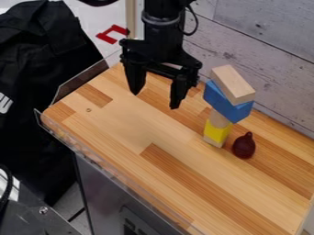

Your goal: Remove the white block from the top and put it on the table

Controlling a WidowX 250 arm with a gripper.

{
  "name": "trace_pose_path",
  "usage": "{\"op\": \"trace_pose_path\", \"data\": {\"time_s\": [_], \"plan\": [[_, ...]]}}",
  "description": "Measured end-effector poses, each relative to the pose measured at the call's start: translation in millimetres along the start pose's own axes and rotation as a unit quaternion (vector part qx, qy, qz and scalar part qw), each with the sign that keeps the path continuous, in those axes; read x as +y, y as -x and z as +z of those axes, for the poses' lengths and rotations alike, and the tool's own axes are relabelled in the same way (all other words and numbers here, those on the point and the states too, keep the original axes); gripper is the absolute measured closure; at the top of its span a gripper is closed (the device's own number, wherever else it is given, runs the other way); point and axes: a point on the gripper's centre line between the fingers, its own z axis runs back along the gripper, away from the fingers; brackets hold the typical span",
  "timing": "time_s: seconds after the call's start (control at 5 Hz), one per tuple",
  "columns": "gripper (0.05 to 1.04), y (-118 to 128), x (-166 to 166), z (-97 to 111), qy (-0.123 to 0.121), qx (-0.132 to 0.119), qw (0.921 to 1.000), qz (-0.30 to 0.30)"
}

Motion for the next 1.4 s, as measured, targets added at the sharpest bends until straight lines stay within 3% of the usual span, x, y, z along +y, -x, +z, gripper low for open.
{"op": "trace_pose_path", "data": {"time_s": [0.2, 0.4, 0.6, 0.8, 1.4], "plan": [[0.085, 3.8, 0.0, -6.6, -0.001, 0.013, 0.9999, -0.001], [0.085, 1.6, -13.6, 17.9, 0.051, -0.060, 0.9967, 0.022], [0.085, -2.3, -17.4, 41.6, 0.027, -0.070, 0.9970, 0.019], [0.085, -11.2, -29.1, 64.7, 0.015, -0.076, 0.9967, 0.023], [0.085, -49.0, -76.4, 73.9, 0.014, -0.046, 0.9934, 0.104]]}}
